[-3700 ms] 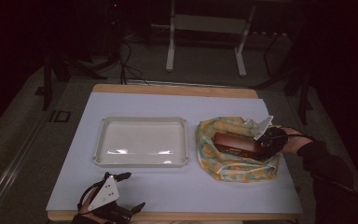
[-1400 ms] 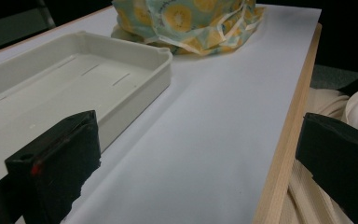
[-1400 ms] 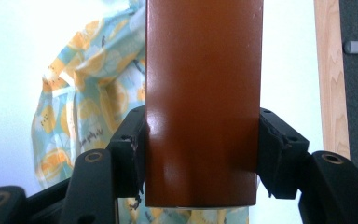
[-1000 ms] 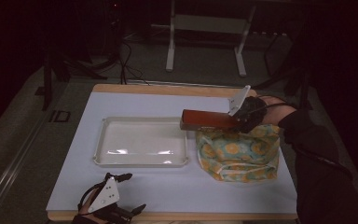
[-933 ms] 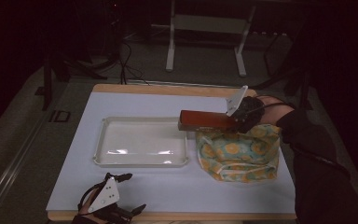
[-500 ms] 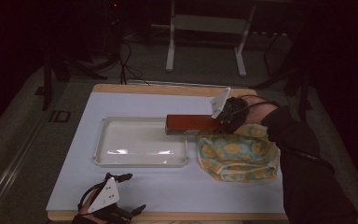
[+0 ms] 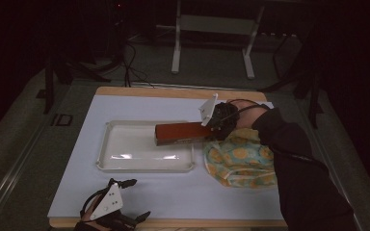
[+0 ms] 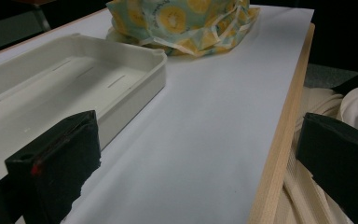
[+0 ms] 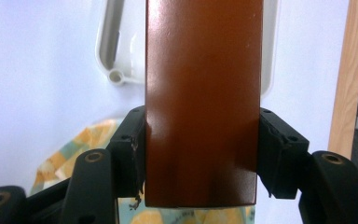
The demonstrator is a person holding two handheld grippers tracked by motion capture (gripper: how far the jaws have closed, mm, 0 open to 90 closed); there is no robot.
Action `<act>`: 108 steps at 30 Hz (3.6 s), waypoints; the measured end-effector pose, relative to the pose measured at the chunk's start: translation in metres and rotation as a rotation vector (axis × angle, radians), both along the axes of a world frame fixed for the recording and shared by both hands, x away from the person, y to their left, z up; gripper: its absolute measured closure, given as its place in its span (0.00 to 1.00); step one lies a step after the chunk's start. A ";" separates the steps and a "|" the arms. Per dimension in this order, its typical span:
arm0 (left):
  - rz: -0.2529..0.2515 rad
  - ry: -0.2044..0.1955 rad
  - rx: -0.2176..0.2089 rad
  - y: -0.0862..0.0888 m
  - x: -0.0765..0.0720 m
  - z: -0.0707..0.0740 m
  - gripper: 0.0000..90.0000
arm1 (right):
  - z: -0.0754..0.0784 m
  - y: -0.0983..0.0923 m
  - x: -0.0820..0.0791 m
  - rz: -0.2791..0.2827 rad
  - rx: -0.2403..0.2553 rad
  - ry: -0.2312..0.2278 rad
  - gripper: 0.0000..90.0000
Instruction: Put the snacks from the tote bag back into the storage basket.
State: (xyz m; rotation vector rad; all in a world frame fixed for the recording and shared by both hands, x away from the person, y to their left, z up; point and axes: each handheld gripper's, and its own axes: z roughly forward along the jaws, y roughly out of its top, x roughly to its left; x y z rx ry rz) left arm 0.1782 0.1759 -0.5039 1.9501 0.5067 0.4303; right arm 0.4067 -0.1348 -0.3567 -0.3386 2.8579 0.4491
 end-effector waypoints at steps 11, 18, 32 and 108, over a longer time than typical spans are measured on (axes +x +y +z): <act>-0.003 0.002 -0.001 0.000 0.000 0.000 0.00 | -0.005 0.018 0.000 0.038 0.081 -0.003 0.47; -0.007 0.000 -0.001 0.000 0.000 0.000 0.00 | -0.013 0.022 0.004 0.029 0.159 -0.013 0.47; -0.010 0.000 0.000 0.000 0.000 0.000 0.00 | -0.053 0.037 0.012 0.018 0.191 0.018 0.47; -0.016 0.005 -0.002 -0.001 0.000 0.000 0.00 | -0.053 0.028 0.011 -0.188 0.156 0.050 0.29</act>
